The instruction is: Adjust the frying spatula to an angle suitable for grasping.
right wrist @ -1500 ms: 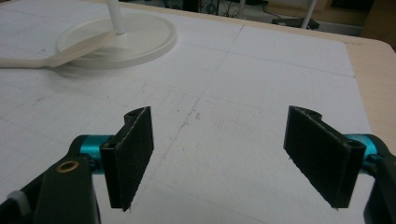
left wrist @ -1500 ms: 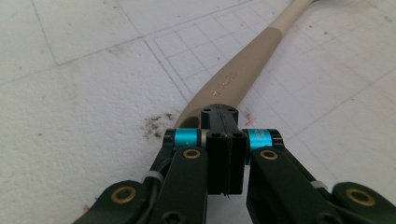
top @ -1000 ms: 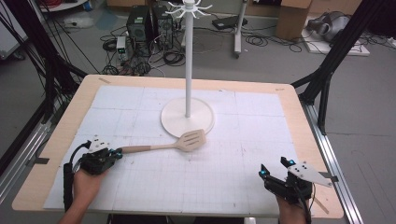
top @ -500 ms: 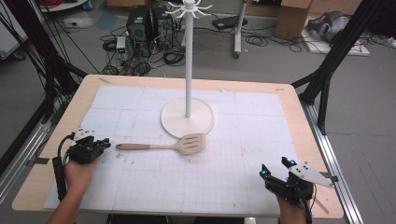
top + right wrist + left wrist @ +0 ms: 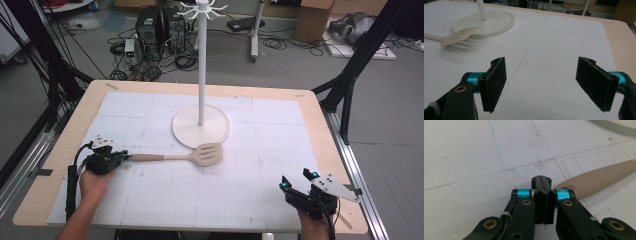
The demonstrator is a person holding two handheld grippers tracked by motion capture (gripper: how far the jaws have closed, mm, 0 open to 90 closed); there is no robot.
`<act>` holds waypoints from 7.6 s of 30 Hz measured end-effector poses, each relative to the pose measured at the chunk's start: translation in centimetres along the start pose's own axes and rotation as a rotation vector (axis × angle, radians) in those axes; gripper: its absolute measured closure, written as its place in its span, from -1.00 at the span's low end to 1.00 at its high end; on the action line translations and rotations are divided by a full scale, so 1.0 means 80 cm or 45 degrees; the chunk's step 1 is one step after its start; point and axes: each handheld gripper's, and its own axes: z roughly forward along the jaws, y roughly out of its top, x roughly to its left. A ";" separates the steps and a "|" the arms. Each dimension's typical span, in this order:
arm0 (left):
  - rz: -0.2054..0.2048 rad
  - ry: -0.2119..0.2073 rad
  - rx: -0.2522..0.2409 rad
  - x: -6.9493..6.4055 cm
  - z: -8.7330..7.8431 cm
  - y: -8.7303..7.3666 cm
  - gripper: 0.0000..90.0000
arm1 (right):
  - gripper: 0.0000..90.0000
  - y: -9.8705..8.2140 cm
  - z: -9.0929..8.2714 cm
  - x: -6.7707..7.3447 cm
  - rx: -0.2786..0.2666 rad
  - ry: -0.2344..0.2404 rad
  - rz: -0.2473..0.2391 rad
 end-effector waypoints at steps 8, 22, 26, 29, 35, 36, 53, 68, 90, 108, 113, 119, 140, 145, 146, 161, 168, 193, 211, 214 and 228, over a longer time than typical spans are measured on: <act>0.032 -0.020 0.003 -0.023 0.015 0.015 0.99 | -0.48 0.000 0.002 0.001 0.005 0.003 0.004; 0.055 -0.036 0.012 -0.047 0.037 0.027 0.99 | 0.29 0.008 0.039 0.007 0.044 0.175 -0.020; 0.034 -0.040 -0.005 -0.048 0.037 0.028 0.99 | 0.63 0.021 0.078 0.028 0.099 0.316 -0.072; 0.031 -0.041 -0.006 -0.047 0.038 0.028 0.99 | 0.85 0.036 0.110 0.051 0.101 0.363 -0.184; 0.034 -0.059 -0.019 -0.050 0.041 0.028 0.99 | 0.98 0.054 0.152 0.081 0.130 0.436 -0.268; 0.037 -0.066 -0.023 -0.051 0.041 0.029 0.99 | 0.98 0.053 0.156 0.082 0.148 0.440 -0.268; 0.143 -0.036 -0.020 -0.072 0.055 0.054 0.99 | 0.98 0.038 0.153 0.077 0.291 0.409 -0.267; 0.184 -0.129 -0.052 -0.106 0.051 0.049 0.99 | 0.98 0.021 0.132 0.053 0.302 0.377 -0.208; 0.195 -0.159 0.028 -0.120 0.070 0.041 0.98 | 0.98 0.006 0.109 0.015 0.300 0.208 -0.108; 0.200 -0.197 0.026 -0.125 0.077 0.044 0.99 | 0.99 0.004 0.081 0.038 0.316 0.315 -0.150; 0.178 -0.217 0.024 -0.124 0.078 0.044 0.99 | 0.99 0.010 0.074 0.021 0.256 0.258 -0.107; 0.247 -0.267 0.037 -0.139 0.075 0.041 0.99 | 0.98 -0.002 0.074 0.009 0.277 0.219 -0.082; 0.559 -0.447 0.129 -0.177 0.038 0.021 0.99 | 0.96 -0.004 0.065 0.000 0.249 0.179 -0.051; 0.444 -0.481 0.082 -0.169 0.037 0.022 0.82 | 0.92 -0.003 0.062 -0.001 0.232 0.173 -0.052; 0.418 -0.492 0.063 -0.167 0.036 0.025 0.68 | 0.90 -0.003 0.060 -0.001 0.225 0.168 -0.050; 0.688 -0.599 0.140 -0.220 0.063 0.031 0.39 | -0.16 -0.010 0.027 -0.035 0.140 -0.019 0.094; 0.746 -0.679 0.155 -0.217 0.055 0.028 0.53 | -0.16 -0.014 0.016 -0.045 0.110 -0.047 0.141; 0.733 -0.880 0.110 -0.131 -0.002 -0.005 0.53 | -0.15 -0.014 0.020 -0.036 0.122 -0.031 0.135; 0.408 -0.577 -0.025 -0.093 -0.072 -0.030 0.99 | -0.15 -0.013 0.022 -0.034 0.126 -0.024 0.123; 0.452 -0.621 0.019 -0.103 -0.073 -0.040 0.99 | -0.15 -0.013 0.023 -0.033 0.127 -0.026 0.122; 0.380 -0.398 0.130 -0.108 -0.056 -0.044 0.99 | -0.13 -0.014 0.022 -0.033 0.123 -0.026 0.124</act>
